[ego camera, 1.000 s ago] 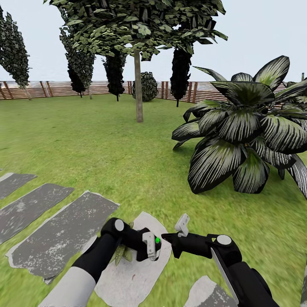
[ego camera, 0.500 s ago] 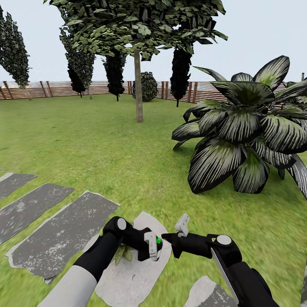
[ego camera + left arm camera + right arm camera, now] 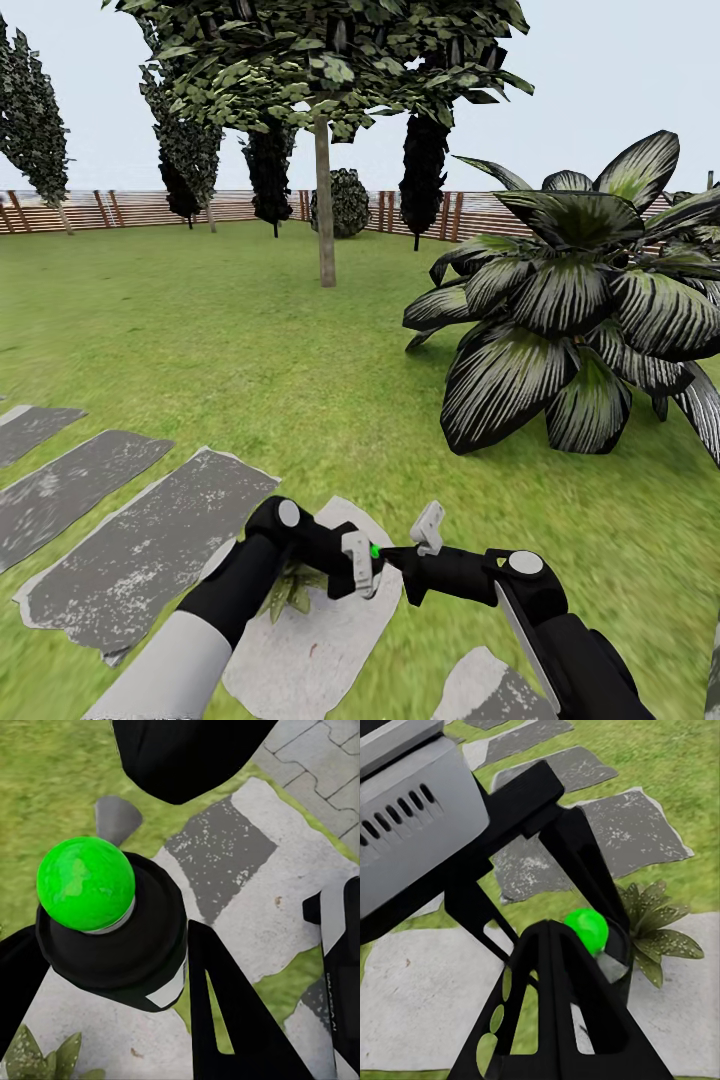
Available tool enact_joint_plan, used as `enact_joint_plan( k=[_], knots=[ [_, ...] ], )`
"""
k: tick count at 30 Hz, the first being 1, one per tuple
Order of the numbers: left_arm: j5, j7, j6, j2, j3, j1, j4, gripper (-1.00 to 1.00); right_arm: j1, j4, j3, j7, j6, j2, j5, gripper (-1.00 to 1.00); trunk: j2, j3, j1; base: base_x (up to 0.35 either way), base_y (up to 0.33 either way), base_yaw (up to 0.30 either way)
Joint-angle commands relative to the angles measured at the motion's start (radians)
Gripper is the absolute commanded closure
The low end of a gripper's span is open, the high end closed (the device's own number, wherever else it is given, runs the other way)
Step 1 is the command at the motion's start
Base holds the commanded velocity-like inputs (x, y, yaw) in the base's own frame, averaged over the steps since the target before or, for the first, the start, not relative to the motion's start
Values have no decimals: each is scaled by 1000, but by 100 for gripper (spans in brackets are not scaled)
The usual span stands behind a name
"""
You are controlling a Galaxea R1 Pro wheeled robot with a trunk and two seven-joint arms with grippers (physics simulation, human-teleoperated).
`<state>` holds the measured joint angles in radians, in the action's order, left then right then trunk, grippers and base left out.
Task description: Pick up the pesticide atomizer in the garden and spray insectifuge to fully cover both potted plants in the garden.
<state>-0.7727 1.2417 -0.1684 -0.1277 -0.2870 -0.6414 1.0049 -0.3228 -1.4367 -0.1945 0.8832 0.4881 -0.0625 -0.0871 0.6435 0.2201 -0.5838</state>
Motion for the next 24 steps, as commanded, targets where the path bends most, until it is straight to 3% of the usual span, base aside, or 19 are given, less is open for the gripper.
enact_joint_plan(
  k=[1,24],
  knots=[
    [-4,2,-8,0,0,-2,1,100,-1,-2,0,5,3,0,-8,100,1,2,0,0,0,0],
    [-4,8,-8,0,-1,6,48,100,-1,-2,0,5,3,0,-8,100,1,2,0,0,0,0]
  ],
)
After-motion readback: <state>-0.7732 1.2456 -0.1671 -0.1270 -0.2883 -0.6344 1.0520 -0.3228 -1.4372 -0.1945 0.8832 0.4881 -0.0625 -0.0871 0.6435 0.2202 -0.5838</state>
